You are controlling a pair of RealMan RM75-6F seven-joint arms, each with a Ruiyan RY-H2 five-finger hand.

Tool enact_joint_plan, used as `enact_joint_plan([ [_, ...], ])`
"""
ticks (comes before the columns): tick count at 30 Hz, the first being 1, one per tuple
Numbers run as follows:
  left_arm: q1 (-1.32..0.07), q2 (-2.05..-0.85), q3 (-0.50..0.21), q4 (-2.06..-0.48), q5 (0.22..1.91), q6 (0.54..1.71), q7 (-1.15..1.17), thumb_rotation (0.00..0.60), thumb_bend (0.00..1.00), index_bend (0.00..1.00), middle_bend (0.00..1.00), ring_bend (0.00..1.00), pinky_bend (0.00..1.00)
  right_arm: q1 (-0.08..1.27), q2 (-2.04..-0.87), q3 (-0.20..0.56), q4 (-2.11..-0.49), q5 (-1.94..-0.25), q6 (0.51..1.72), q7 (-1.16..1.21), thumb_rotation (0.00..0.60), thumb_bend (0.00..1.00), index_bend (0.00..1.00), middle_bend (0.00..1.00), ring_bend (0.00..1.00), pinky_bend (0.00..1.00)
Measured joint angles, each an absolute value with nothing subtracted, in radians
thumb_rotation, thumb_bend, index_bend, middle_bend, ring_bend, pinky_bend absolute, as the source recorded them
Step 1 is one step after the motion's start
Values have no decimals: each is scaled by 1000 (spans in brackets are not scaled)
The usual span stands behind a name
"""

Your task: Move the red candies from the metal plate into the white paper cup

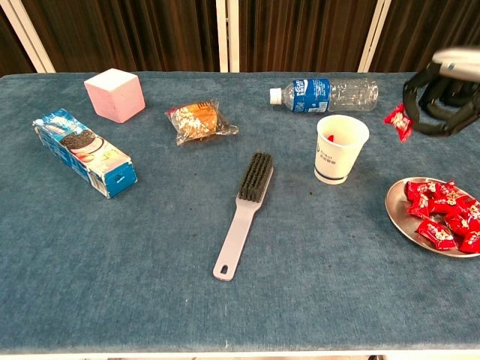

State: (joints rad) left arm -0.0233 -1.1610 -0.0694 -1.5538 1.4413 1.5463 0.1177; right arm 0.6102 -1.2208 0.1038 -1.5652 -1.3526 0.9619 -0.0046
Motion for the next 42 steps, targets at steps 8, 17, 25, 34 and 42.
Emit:
enact_joint_plan([
  [8, -20, -1163, -68, -1552, 1435, 1546, 117, 600, 0, 0, 0, 0, 0, 656, -1187, 148, -1625, -1341, 920, -23, 600, 593, 686, 878, 1000, 1000],
  [17, -18, -1166, -68, -1541, 1426, 1541, 110, 600, 0, 0, 0, 0, 0, 743, -1294, 162, -1543, -1275, 817, -84, 600, 588, 641, 878, 1000, 1000],
  [25, -22, -1174, -69, -1531, 1428, 1536, 102, 600, 0, 0, 0, 0, 0, 758, -1324, 154, -1535, -1235, 814, -153, 600, 443, 434, 878, 1000, 1000],
  [34, -22, -1177, -68, -1522, 1433, 1540, 91, 600, 0, 0, 0, 0, 0, 685, -1275, 127, -1597, -1298, 936, -116, 600, 412, 469, 878, 1000, 1000],
  [42, -30, -1190, -67, -1518, 1450, 1541, 89, 600, 0, 0, 0, 0, 0, 572, -1207, 5, -1614, -1392, 1018, -146, 600, 330, 497, 878, 1000, 1000],
])
